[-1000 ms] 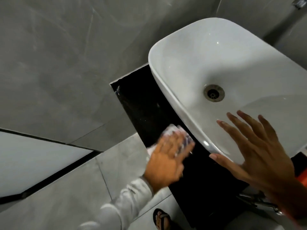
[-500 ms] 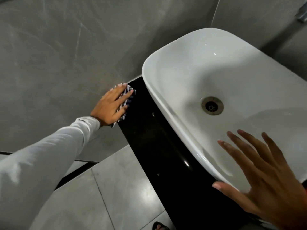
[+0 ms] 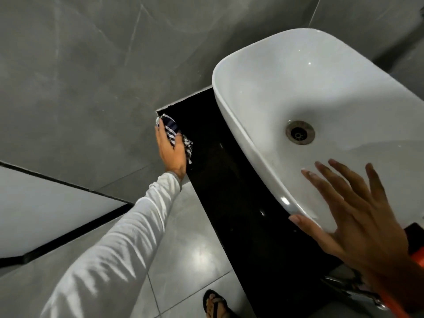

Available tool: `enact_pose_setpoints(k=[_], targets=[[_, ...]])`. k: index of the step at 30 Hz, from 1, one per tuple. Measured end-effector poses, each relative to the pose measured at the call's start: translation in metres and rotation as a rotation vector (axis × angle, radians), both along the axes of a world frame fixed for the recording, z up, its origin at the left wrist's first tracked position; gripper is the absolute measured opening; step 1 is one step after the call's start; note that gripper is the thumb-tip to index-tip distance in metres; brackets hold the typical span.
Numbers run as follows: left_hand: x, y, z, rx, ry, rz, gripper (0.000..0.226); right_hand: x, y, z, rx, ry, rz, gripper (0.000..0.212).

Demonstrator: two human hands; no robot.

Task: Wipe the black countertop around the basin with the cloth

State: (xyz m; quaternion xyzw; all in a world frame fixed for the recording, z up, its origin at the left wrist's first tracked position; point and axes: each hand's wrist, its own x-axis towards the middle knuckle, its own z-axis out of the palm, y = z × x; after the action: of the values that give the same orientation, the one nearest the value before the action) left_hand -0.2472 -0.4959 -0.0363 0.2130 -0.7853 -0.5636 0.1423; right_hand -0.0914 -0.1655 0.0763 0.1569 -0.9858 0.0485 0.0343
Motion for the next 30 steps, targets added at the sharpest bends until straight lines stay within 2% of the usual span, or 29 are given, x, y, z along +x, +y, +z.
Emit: enact_pose_setpoints(k=[6,12,13,15,18,21,23,26,28,30], targets=[[0.087,0.048,0.002,0.052,0.007,0.013,0.066,0.003,-0.002,0.003,-0.006,-0.014,-0.014,0.100],[0.203,0.109,0.002,-0.081,-0.063,-0.123,0.068,0.001,-0.001,0.002,0.010,-0.021,-0.036,0.101],[0.221,0.118,0.003,-0.152,-0.081,-0.198,0.068,0.002,0.000,0.001,0.013,-0.018,-0.041,0.100],[0.252,0.132,0.006,-0.412,-0.106,-0.386,0.069,0.001,0.002,0.000,0.012,-0.006,-0.042,0.098],[0.275,0.139,0.005,-0.796,-0.013,-0.720,0.074,0.001,0.002,-0.003,0.019,-0.006,-0.024,0.097],[0.235,0.109,0.007,-0.935,0.108,-0.994,0.071,0.000,0.005,-0.005,0.022,0.009,-0.022,0.096],[0.182,0.079,0.006,-1.009,0.159,-1.089,0.069,-0.001,0.006,-0.007,0.020,0.041,-0.021,0.095],[0.097,0.028,0.003,-1.071,0.171,-1.065,0.062,-0.001,0.006,-0.008,0.007,0.094,-0.011,0.094],[0.039,-0.002,0.003,-1.103,0.111,-1.002,0.062,-0.002,0.007,-0.010,-0.002,0.103,-0.005,0.094],[-0.011,-0.027,0.008,-1.069,0.017,-0.827,0.067,-0.003,0.007,-0.010,-0.004,0.114,0.000,0.094]])
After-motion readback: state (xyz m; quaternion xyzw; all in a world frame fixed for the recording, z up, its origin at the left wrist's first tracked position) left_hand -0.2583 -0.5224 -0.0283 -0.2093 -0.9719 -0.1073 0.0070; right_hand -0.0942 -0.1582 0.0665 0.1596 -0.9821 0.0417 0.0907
